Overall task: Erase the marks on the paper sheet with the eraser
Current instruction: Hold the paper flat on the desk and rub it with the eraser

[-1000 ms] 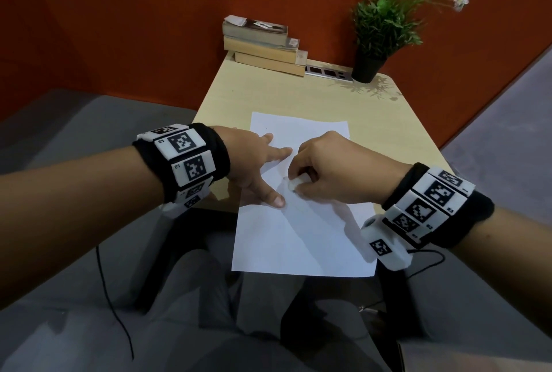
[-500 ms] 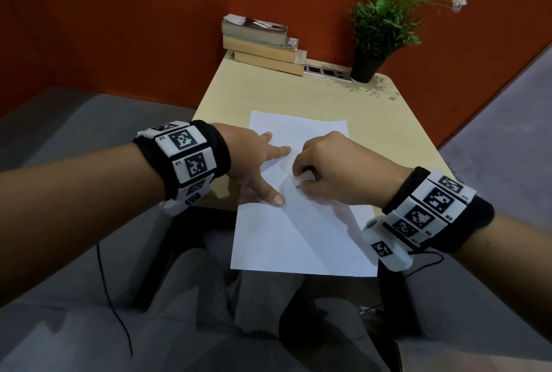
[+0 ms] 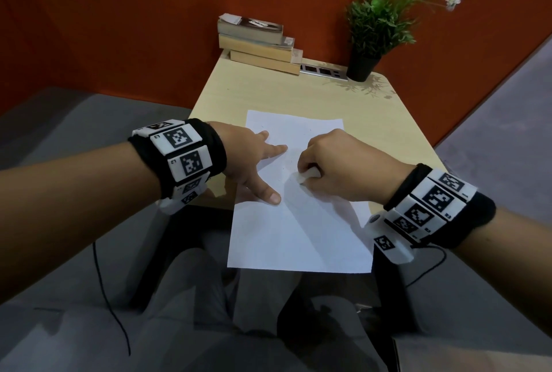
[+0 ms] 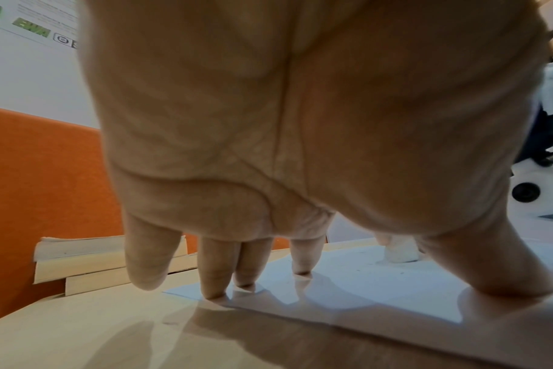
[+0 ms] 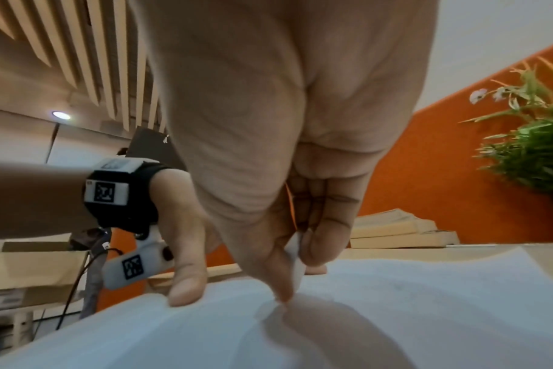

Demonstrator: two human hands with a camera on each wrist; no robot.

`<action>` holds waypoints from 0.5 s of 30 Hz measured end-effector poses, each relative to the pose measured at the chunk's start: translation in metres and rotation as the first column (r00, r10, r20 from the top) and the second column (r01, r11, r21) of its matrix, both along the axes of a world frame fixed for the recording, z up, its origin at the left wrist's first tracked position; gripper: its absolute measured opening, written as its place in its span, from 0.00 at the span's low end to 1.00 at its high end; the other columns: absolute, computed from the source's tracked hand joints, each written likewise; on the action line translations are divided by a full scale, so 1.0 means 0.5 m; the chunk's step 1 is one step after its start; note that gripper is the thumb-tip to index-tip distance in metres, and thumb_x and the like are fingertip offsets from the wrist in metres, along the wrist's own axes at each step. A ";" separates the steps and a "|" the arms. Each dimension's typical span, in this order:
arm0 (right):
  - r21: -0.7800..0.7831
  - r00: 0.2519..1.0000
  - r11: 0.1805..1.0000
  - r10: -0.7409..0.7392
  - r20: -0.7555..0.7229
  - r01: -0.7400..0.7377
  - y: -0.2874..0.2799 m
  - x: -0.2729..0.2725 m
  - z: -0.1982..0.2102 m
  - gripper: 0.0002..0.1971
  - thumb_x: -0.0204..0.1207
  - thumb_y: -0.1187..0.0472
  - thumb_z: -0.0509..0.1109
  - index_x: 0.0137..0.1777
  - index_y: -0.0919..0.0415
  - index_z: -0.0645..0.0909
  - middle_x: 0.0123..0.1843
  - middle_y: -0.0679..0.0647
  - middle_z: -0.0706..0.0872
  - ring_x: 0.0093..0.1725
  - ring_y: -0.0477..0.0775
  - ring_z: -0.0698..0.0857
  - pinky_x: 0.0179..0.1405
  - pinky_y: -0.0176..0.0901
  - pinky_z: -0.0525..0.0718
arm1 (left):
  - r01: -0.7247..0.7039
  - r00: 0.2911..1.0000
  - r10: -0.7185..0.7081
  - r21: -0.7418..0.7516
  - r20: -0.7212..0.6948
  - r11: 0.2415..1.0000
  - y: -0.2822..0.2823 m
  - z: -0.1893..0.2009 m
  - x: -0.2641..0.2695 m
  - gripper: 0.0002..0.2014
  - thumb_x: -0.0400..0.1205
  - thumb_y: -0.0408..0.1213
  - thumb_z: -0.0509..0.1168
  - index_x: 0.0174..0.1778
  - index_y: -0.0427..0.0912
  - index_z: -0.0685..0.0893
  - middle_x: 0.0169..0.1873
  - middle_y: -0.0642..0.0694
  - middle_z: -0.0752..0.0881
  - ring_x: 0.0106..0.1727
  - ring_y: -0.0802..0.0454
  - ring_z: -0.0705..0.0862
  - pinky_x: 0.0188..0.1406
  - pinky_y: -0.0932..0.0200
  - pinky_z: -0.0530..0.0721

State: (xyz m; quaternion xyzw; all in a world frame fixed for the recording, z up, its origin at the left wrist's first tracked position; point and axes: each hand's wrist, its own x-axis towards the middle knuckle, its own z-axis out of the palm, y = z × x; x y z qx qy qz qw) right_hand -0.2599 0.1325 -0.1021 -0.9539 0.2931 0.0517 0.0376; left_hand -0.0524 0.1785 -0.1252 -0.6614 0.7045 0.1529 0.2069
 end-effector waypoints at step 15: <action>-0.004 0.985 0.994 -0.111 0.132 0.113 -0.036 -0.047 0.023 0.08 0.79 0.58 0.77 0.56 0.51 0.94 0.40 0.36 0.86 0.40 0.33 0.81 0.36 0.23 0.72 | -0.039 0.999 0.040 0.018 -0.031 0.999 0.012 0.017 0.000 0.68 0.56 0.92 0.56 0.90 0.68 0.37 0.92 0.47 0.40 0.91 0.41 0.58 0.84 0.36 0.68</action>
